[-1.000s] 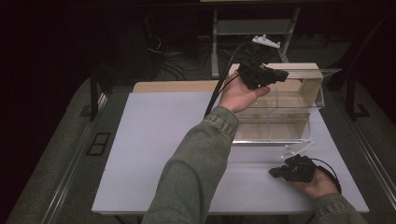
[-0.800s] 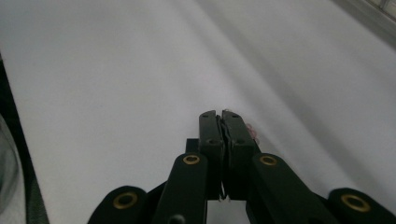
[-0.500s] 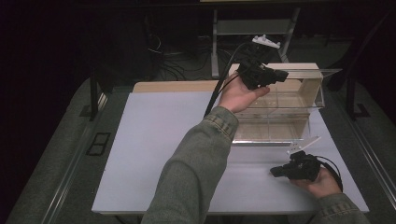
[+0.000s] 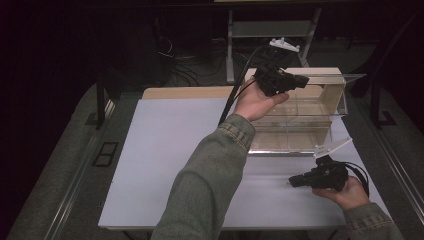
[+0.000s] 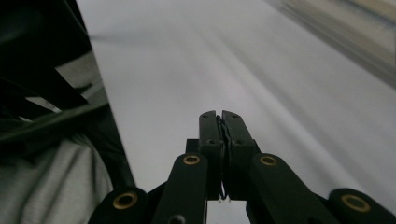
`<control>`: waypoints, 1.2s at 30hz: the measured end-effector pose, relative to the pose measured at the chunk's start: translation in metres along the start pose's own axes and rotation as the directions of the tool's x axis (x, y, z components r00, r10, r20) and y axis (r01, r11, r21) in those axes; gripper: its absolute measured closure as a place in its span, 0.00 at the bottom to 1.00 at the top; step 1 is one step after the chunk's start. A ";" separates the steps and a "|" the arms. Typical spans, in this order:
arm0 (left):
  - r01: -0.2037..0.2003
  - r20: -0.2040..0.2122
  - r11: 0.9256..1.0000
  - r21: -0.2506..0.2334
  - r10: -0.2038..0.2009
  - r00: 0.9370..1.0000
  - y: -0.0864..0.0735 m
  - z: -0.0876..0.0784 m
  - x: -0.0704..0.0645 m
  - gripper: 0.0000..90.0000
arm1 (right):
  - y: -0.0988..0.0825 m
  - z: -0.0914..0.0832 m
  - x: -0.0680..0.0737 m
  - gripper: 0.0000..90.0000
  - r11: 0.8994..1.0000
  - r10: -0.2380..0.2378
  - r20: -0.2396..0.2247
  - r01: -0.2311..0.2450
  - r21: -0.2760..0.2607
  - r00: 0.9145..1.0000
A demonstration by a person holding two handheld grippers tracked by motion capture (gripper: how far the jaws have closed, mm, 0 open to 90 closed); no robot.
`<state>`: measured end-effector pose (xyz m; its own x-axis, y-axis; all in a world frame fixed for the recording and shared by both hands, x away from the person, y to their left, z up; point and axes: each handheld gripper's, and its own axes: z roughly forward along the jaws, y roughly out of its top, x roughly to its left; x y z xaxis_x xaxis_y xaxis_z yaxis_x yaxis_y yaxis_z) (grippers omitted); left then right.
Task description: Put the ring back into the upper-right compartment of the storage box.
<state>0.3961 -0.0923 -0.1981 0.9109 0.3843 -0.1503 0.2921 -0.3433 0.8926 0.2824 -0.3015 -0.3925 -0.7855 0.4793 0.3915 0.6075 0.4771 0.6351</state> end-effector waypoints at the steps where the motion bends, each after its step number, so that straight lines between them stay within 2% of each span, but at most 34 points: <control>1: 0.004 0.000 1.000 0.000 -0.004 1.000 0.000 0.000 0.000 0.99 | 0.002 -0.003 0.000 0.97 1.000 0.004 -0.003 -0.004 -0.005 1.000; 6: 0.007 0.004 1.000 0.000 -0.007 1.000 0.000 0.000 0.001 0.99 | 0.010 -0.018 0.002 0.97 0.999 0.008 -0.020 -0.009 -0.036 1.000; 12: 0.007 0.001 1.000 -0.002 -0.007 1.000 0.000 -0.001 0.001 0.99 | 0.018 -0.028 0.002 0.97 0.999 0.008 -0.022 -0.009 -0.039 1.000; 24: 0.019 0.005 1.000 -0.006 -0.019 1.000 -0.001 -0.001 0.001 0.99 | 0.032 -0.044 0.004 0.97 0.999 -0.017 0.011 0.017 -0.028 1.000; 36: 0.015 0.004 1.000 -0.005 -0.015 1.000 -0.001 -0.001 0.001 0.99 | 0.055 -0.064 0.008 0.97 0.998 -0.056 0.049 0.058 -0.029 0.997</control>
<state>0.3966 -0.0906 -0.1987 0.9075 0.3859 -0.1657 0.3045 -0.3331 0.8924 0.3023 -0.3188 -0.3115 -0.8117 0.4874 0.3219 0.5577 0.4827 0.6753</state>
